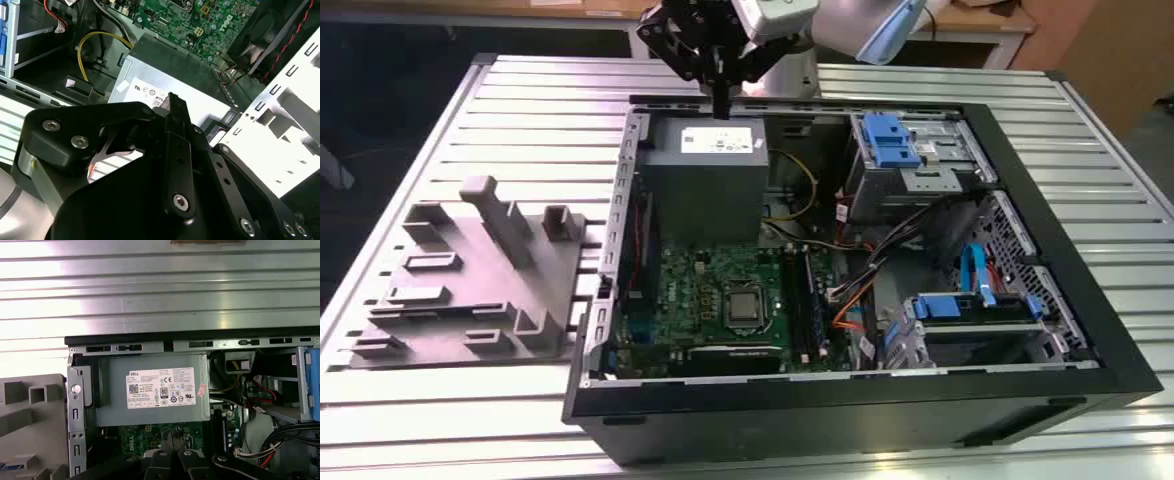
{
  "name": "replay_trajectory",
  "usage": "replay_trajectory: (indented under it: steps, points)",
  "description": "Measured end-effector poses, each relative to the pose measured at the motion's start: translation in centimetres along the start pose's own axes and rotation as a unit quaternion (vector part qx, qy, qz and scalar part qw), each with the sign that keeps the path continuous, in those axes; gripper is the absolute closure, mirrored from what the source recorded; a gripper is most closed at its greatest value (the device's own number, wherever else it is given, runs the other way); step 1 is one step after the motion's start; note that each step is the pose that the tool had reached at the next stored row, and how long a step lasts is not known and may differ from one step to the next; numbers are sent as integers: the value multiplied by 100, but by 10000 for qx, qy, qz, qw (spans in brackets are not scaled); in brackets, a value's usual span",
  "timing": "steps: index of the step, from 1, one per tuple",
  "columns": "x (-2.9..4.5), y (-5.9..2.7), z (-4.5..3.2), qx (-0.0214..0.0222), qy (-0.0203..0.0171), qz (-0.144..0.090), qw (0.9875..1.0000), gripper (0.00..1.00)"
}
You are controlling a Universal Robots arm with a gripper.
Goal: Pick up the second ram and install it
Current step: 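Reach for the second ram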
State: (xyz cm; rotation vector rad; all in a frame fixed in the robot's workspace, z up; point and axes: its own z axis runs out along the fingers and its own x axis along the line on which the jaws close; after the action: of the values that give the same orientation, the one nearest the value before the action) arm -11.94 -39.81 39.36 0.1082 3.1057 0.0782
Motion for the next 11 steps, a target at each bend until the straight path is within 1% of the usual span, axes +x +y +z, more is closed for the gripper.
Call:
replay_trajectory:
  steps: [11]
  points:
    - [1, 0, 0, 0, 0, 0, 10000, 90]
